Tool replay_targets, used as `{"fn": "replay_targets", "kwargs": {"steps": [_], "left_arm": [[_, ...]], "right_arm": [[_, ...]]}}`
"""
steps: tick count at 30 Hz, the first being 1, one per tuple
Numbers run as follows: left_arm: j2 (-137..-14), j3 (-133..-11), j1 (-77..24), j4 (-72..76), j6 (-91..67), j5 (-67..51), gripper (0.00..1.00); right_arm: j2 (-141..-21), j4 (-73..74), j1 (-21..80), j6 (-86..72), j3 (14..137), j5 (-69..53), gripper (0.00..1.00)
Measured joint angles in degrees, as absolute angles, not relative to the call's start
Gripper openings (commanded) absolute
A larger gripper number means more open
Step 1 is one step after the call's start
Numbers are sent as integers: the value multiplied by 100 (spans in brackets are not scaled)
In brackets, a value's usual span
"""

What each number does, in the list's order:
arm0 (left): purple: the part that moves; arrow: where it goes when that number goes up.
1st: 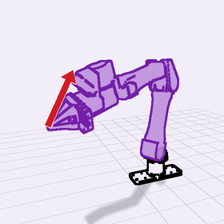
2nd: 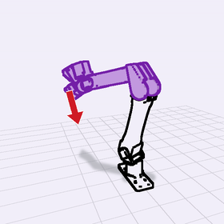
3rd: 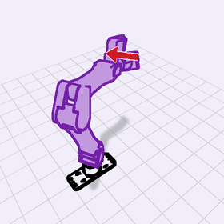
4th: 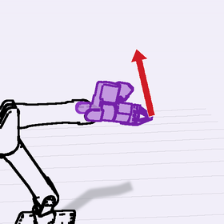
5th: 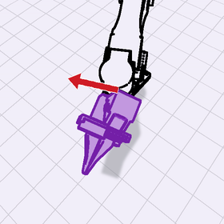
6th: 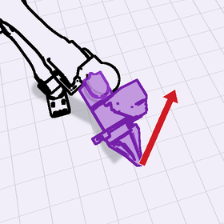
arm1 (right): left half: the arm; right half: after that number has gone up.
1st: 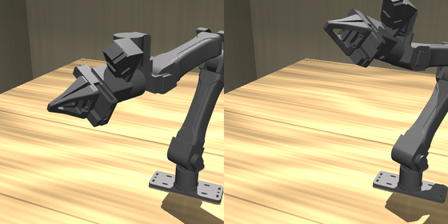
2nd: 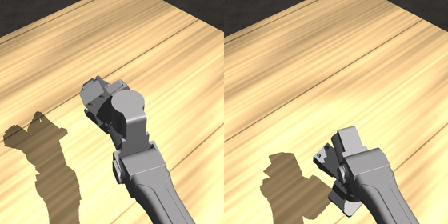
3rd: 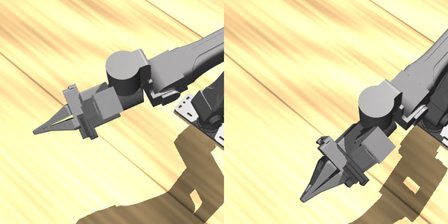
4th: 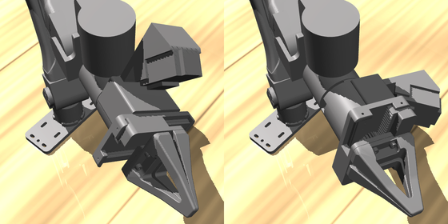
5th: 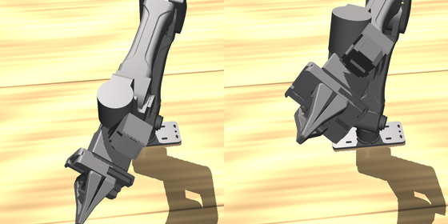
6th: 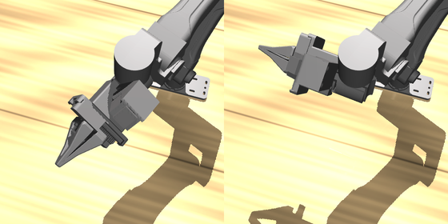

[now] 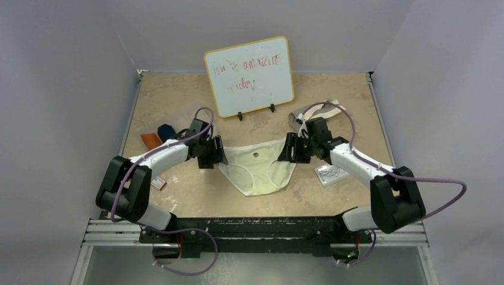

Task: Roll the underwear
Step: Fold the underwear at the center of the board.

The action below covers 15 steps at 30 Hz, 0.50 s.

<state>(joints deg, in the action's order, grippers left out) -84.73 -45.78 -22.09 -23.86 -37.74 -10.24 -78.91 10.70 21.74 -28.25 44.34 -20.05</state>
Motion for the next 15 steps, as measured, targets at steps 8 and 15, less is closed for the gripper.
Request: {"fn": "replay_targets", "kwargs": {"steps": [8,15], "left_arm": [[-8656,-4344,-1831,-2012,-4051,-1205,45],[-8718,-4283,-1730,-1868,-4086,-1431,34]], "right_arm": [[-8320,1197,2196,-2801,4488,-2047,59],[-8324,1194,2250,-2801,4499,-2078,58]]}}
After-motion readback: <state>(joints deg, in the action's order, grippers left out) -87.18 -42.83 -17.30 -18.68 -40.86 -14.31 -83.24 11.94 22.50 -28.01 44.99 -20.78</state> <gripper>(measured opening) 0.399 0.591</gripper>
